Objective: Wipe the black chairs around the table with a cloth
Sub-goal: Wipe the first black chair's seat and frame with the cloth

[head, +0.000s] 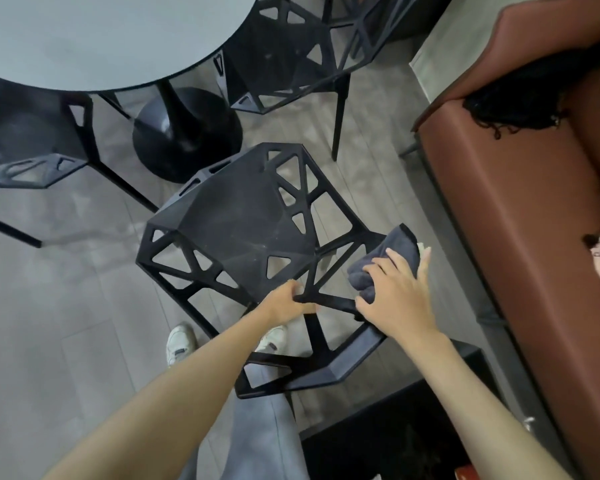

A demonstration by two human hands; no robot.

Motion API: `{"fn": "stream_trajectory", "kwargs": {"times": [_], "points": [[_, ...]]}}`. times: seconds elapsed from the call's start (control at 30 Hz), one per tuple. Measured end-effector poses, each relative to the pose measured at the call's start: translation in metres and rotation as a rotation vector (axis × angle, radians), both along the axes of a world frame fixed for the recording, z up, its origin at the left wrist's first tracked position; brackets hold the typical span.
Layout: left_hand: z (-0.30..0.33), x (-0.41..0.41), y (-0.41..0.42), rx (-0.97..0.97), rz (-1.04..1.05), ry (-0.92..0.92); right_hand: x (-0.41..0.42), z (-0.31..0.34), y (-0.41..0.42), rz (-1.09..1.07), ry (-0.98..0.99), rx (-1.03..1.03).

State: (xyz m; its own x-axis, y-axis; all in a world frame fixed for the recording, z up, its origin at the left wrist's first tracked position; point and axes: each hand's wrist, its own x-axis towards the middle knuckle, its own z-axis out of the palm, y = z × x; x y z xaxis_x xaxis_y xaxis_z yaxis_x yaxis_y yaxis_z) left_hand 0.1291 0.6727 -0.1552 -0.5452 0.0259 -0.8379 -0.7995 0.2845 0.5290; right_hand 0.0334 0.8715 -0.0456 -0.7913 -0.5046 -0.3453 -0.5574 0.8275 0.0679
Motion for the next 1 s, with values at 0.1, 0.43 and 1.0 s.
{"fn": "stream_trajectory", "kwargs": {"times": [0.1,0.43,1.0], "points": [[-0.025,-0.016,0.013,-0.005,-0.059,-0.038,-0.009,0.003,-0.004,0.048,-0.034,0.144],[-0.058,-0.019,0.019,-0.131,-0.025,0.006,-0.059,-0.044,-0.059,0.085,-0.149,0.552],[-0.06,-0.01,0.023,-0.091,0.036,0.044,-0.059,-0.035,-0.045,0.113,-0.14,0.653]]}}
